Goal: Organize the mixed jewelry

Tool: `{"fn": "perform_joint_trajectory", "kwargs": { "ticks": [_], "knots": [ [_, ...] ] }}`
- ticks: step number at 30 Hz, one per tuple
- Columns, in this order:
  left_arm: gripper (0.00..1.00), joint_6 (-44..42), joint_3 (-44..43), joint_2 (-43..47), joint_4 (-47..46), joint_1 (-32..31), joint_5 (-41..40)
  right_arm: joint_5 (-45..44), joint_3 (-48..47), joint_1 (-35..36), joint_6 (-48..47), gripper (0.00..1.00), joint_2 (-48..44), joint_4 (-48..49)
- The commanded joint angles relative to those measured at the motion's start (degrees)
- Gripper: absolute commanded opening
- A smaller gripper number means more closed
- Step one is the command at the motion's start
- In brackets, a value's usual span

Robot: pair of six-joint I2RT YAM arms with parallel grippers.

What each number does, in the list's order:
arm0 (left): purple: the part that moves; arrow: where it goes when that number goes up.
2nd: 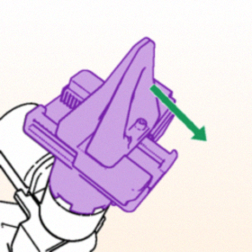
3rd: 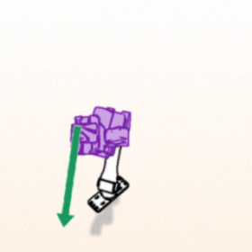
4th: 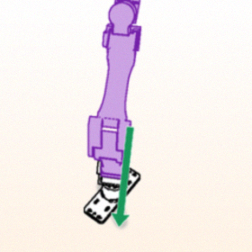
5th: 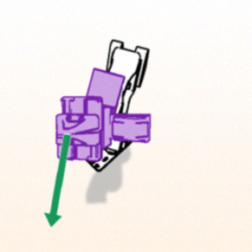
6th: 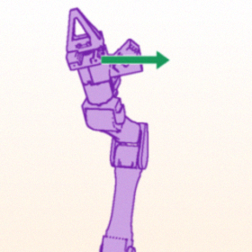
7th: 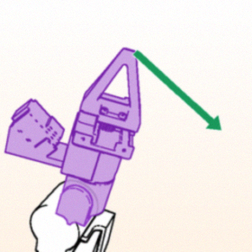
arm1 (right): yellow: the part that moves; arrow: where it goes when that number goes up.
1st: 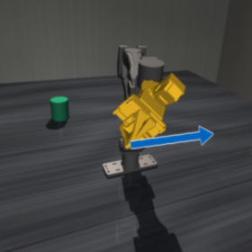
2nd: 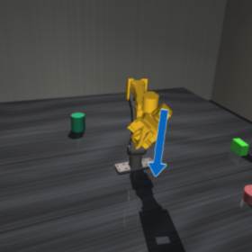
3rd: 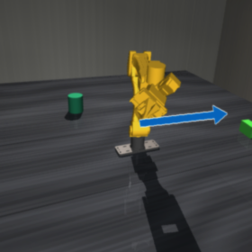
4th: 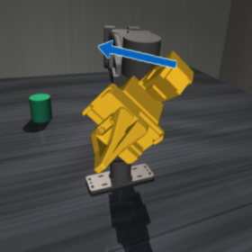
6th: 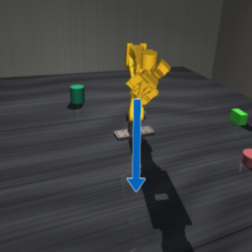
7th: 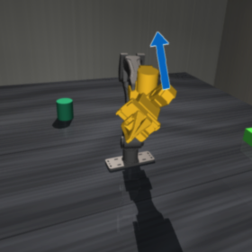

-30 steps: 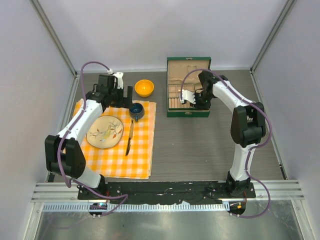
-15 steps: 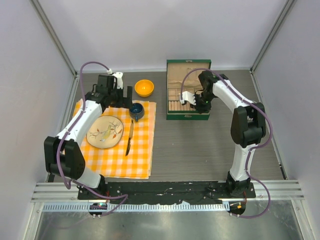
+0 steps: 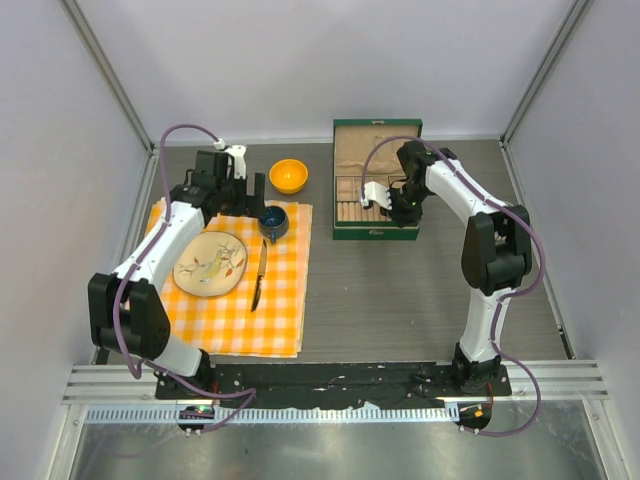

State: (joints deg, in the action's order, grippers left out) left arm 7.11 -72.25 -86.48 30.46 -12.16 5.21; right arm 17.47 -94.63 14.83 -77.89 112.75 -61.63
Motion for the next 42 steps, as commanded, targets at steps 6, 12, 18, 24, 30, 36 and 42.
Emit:
{"fn": "perform_joint_trajectory", "kwargs": {
  "ticks": [6,12,18,24,30,36,42],
  "knots": [
    [1.0,0.44,0.71,2.81,-2.16,0.83,0.76,3.53,-1.35,0.64,-0.16,0.03,-0.43,0.8],
    [1.0,0.44,0.71,2.63,-2.16,1.09,0.85,3.1,-1.08,0.73,-0.51,0.03,0.37,1.6],
    [1.0,0.53,0.71,2.45,-2.16,1.18,1.03,1.43,0.15,0.73,-0.86,0.14,0.54,3.35],
    [1.0,0.53,0.88,2.63,-2.33,1.09,1.03,-1.04,0.32,0.64,-0.42,0.28,0.98,4.67],
    [1.0,0.53,1.32,2.98,-2.51,1.26,1.12,-0.86,0.94,0.64,0.02,0.34,-0.42,4.58],
    [1.0,0.62,1.23,3.42,-2.51,1.26,1.73,1.06,-0.02,0.55,3.79,0.35,-3.32,4.32],
    [1.0,1.06,0.71,3.68,-2.6,1.26,4.36,3.35,-5.11,-0.24,17.58,0.38,-5.08,5.98]
  ]
}}
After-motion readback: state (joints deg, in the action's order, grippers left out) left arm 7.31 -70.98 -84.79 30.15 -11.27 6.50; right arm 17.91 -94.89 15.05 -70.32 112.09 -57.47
